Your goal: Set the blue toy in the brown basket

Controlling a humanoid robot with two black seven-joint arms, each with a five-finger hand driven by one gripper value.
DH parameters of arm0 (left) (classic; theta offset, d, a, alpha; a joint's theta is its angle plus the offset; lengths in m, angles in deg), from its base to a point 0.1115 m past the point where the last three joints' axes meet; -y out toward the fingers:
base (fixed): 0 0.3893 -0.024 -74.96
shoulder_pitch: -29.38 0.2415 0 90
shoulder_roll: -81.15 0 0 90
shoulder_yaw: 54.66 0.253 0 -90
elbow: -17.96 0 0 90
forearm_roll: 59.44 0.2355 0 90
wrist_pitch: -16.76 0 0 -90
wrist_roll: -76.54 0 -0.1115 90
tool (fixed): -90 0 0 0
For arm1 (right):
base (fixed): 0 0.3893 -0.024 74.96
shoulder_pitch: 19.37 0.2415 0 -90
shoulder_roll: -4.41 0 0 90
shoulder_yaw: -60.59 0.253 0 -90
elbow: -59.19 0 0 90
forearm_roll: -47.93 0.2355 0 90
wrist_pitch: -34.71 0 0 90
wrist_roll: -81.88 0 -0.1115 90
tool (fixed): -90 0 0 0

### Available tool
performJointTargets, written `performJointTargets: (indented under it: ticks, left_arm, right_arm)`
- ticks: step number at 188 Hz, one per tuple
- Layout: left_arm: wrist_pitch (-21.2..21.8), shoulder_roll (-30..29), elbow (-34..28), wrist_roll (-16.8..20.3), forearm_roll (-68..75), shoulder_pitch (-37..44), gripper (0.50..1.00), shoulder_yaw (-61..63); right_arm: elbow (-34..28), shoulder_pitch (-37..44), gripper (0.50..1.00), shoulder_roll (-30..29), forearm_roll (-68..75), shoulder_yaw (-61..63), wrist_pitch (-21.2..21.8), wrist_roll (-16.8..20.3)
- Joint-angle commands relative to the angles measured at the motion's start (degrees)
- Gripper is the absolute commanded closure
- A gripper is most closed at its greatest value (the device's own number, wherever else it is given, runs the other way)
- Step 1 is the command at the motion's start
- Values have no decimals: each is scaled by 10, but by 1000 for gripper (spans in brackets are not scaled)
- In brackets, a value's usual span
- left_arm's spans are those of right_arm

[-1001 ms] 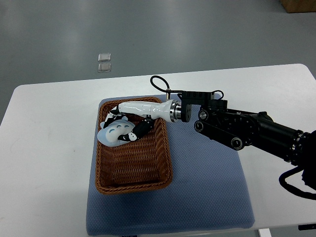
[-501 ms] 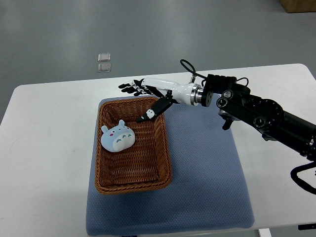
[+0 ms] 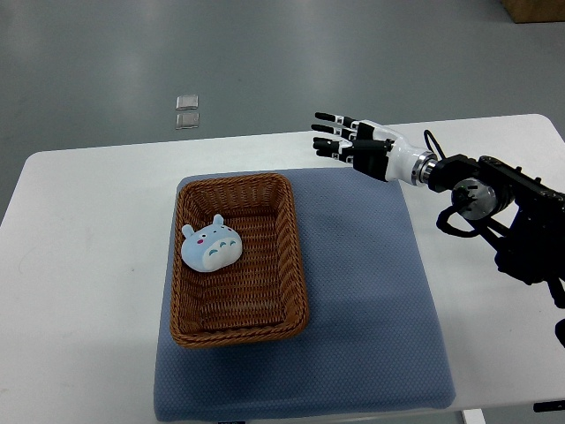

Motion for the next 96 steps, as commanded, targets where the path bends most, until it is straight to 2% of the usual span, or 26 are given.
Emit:
performJointTargets:
  ticks: [1,31,96]
  left_arm:
    - [0,0,0,0,0,0,500,0]
    - [0,0,0,0,0,0,500,0]
    - [-1,0,0,0,0,0,500,0]
  right_arm:
    - [19,-6,589,5,71,0,0,6]
    - [63,-6,589,-2,102,2,0,4]
    - [65,-16,589,-5,102,2,6,-2]
